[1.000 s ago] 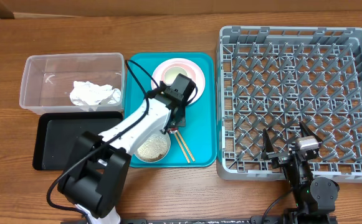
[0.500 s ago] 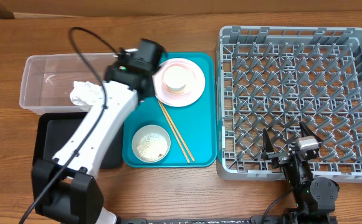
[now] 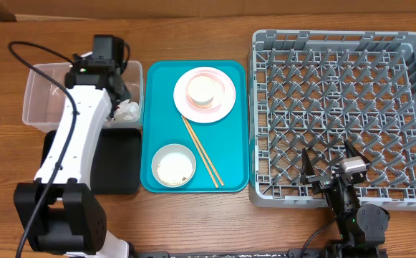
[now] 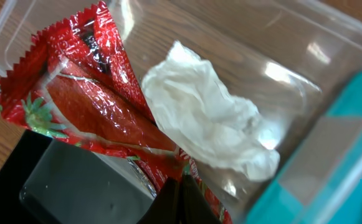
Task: Sort waste into correct bins and load items into the dishwasher
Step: 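Carry the red wrapper to the clear bin and release it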
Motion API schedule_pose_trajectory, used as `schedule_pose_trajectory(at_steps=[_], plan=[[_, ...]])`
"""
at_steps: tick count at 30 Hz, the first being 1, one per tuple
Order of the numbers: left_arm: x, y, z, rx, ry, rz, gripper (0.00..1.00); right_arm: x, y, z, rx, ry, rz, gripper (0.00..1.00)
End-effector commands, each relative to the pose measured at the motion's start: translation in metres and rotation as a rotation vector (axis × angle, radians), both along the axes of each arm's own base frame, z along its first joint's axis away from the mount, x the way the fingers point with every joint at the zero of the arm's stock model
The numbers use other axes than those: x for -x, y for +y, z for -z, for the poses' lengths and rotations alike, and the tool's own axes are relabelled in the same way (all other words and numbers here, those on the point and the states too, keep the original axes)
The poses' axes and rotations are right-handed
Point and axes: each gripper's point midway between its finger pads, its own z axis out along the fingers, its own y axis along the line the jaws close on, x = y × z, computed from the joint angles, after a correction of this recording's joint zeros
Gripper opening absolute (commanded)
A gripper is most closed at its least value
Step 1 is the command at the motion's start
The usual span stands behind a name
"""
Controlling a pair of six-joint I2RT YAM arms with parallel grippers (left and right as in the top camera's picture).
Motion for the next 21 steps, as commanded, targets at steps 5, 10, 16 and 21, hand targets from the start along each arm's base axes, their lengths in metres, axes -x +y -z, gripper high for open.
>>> schedule_pose_trajectory(at_steps=[5,10,16,21], plan=[[-0.009,0.015,0.022,0.045,0.011,-0.032,0.04,0.000,0.003,0.002,0.000,-0.005,-0.013,1.00],[-0.017,0.016,0.045,0.050,0.041,-0.034,0.05,0.000,0.003,0.002,0.000,-0.005,-0.013,1.00],[-0.023,0.015,0.036,0.054,0.008,-0.028,0.95,0.000,0.003,0.002,0.000,-0.005,-0.013,1.00],[-0.020,-0.008,-0.003,0.180,-0.034,0.036,0.96,0.000,0.003,0.002,0.000,-0.005,-0.013,1.00]])
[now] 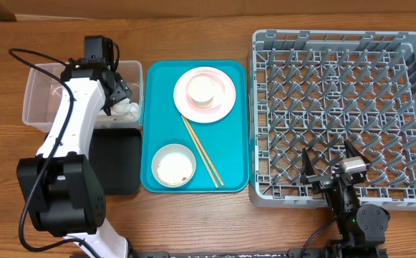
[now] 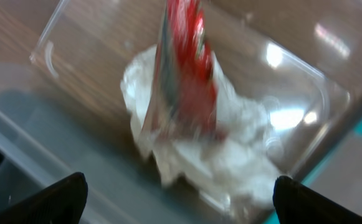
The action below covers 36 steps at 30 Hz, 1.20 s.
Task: Sort waste into correct bins and load items into the dishwasher
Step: 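Carry the red wrapper to the clear bin and release it, then reach the left gripper to the white rice bowl and grip its rim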
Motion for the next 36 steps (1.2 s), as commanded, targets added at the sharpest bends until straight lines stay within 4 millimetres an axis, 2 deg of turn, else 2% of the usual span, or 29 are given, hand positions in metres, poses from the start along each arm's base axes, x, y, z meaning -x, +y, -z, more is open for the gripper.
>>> schedule_pose_trajectory(at_steps=[1,4,5,7,8,10,11,12,13,18,22,25,36], plan=[[-0.007,-0.025,-0.056,0.133,-0.120,0.077,0.95,0.000,0.003,0.002,0.000,-0.005,-0.013,1.00],[0.010,-0.061,-0.086,0.305,-0.143,0.209,0.84,0.000,0.003,0.002,0.000,-0.005,-0.013,1.00],[0.018,-0.080,-0.097,0.387,-0.154,0.290,0.80,0.000,0.003,0.002,0.000,-0.005,-0.013,1.00],[0.034,-0.104,-0.113,0.490,-0.160,0.406,0.69,0.000,0.003,0.002,0.000,-0.005,-0.013,1.00],[0.042,-0.113,-0.118,0.528,-0.159,0.455,0.60,0.000,0.003,0.002,0.000,-0.005,-0.013,1.00],[0.059,-0.125,-0.126,0.574,-0.141,0.541,0.34,0.000,0.003,0.002,0.000,-0.005,-0.013,1.00],[0.067,-0.128,-0.126,0.585,-0.119,0.556,0.26,0.000,0.003,0.002,0.000,-0.005,-0.013,1.00],[0.075,-0.130,-0.124,0.600,-0.089,0.561,0.07,0.000,0.003,0.002,0.000,-0.005,-0.013,1.00],[0.083,-0.131,-0.122,0.612,-0.057,0.558,0.04,0.000,0.003,0.002,0.000,-0.005,-0.013,1.00],[0.117,-0.142,-0.104,0.646,0.097,0.587,0.04,0.000,0.003,0.002,0.000,-0.005,-0.013,1.00],[0.141,-0.159,-0.089,0.670,0.210,0.617,0.04,0.000,0.003,0.002,0.000,-0.005,-0.013,1.00],[0.158,-0.179,-0.076,0.675,0.283,0.677,0.04,0.000,0.003,0.002,0.000,-0.005,-0.013,1.00],[0.198,-0.244,-0.033,0.647,0.402,0.889,0.04,0.000,0.003,0.002,0.000,-0.005,-0.013,1.00]])
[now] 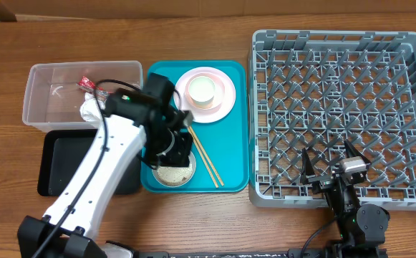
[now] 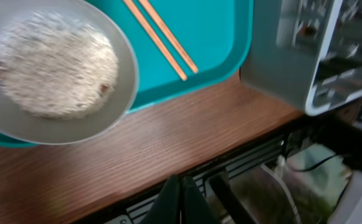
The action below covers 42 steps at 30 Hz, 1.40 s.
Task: Sort waste into correct bins and load items into the dishwasher
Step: 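Reach the left gripper to the white rice bowl and grip its rim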
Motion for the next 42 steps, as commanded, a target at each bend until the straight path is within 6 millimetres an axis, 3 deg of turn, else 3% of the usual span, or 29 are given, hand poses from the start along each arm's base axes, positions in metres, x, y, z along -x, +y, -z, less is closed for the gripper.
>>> schedule_pose_trajectory(at_steps=[1,5,17,26,33,38,42], plan=[[0.015,-0.023,0.013,0.007,0.020,0.060,0.04,0.000,0.003,0.002,0.000,-0.004,-0.013,1.00],[0.020,-0.042,0.017,-0.004,-0.012,0.098,0.04,0.000,0.003,0.002,0.000,-0.005,-0.013,1.00],[0.019,-0.055,0.029,-0.262,-0.192,0.045,0.04,0.000,0.003,0.002,0.000,-0.005,-0.013,1.00],[0.017,-0.076,0.027,-0.277,-0.324,0.100,0.04,0.000,0.003,0.002,0.000,-0.005,-0.013,1.00],[-0.001,-0.053,0.030,-0.410,-0.420,0.035,0.04,0.000,0.003,0.002,0.000,-0.005,-0.013,1.00],[0.000,-0.037,0.044,-0.481,-0.421,-0.038,0.12,0.000,0.003,0.002,0.000,-0.005,-0.013,1.00],[0.002,-0.025,0.062,-0.526,-0.425,-0.068,0.24,0.000,0.003,0.002,0.000,-0.005,-0.013,1.00]])
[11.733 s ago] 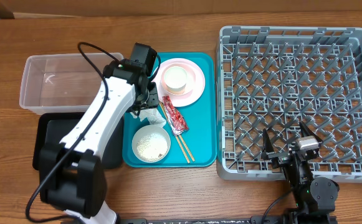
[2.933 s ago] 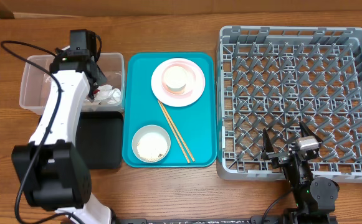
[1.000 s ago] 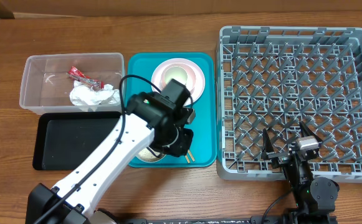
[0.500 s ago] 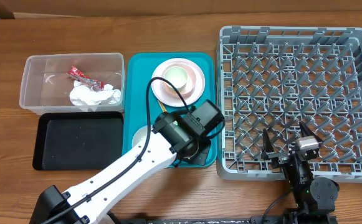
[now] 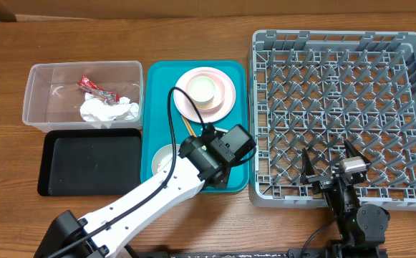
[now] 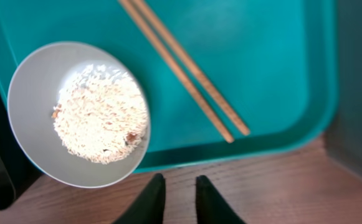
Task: Sort waste into correct bins and load items into the dishwasher
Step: 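Reach the left gripper to the white rice bowl and grip its rim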
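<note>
My left gripper (image 6: 179, 182) hovers over the table just in front of the teal tray (image 6: 280, 37), its fingers slightly apart and holding nothing. A grey bowl of rice (image 6: 81, 115) lies just ahead to the left. Two wooden chopsticks (image 6: 184, 68) lie across the tray beyond the fingertips. From overhead, the left arm (image 5: 225, 147) covers the tray's front right part and hides most of the bowl (image 5: 162, 159). A pink plate with a cup (image 5: 205, 92) sits at the tray's back. My right gripper (image 5: 329, 166) rests open at the front edge of the grey dish rack (image 5: 340, 43).
A clear bin (image 5: 43, 107) at the back left holds a red wrapper (image 5: 97, 88) and a crumpled white tissue (image 5: 107, 111). In front of it stands a black bin (image 5: 89, 161). The rack stands close against the tray's right side.
My left gripper was shut over the bowl at the tray's front; it now sits further right over the tray's front right, fingers slightly parted. The right arm has not moved.
My left gripper held the red wrapper over the clear bin. Then it was open, with the wrapper on the tissue inside. Then it was shut over the tray by the rice bowl, and now it hovers at the tray's front right, slightly open.
</note>
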Motion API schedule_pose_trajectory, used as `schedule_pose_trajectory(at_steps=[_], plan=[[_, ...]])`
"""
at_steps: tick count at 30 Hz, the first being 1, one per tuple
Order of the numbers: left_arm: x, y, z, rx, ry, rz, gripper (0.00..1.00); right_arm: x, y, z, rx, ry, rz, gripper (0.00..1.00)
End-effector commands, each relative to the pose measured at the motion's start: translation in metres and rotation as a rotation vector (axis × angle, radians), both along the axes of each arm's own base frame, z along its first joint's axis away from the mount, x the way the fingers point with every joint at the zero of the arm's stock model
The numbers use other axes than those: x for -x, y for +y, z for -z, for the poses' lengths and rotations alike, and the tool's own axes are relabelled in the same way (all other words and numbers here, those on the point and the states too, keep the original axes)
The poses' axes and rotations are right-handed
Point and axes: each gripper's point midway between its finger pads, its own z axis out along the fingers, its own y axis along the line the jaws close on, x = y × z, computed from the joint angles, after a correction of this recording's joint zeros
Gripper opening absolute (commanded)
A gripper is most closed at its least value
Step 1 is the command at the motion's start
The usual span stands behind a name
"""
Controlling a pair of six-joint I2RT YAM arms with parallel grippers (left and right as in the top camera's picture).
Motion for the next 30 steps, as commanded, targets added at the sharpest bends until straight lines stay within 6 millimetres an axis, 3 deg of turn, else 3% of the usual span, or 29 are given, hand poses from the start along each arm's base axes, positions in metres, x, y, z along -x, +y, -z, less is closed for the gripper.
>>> schedule_pose_trajectory(at_steps=[1,11,27,30], plan=[[-0.003,0.016,0.016,-0.061,-0.040,-0.064,0.27,0.000,0.003,0.002,0.000,-0.005,-0.013,1.00],[-0.012,0.026,0.042,-0.085,-0.125,-0.074,0.39,0.000,0.003,0.002,0.000,-0.005,-0.013,1.00],[-0.016,0.027,0.069,-0.046,-0.183,-0.082,0.34,0.000,0.003,0.002,0.000,-0.005,-0.013,1.00],[-0.017,0.027,0.069,-0.051,-0.190,-0.083,0.30,0.000,0.003,0.002,0.000,-0.005,-0.013,1.00]])
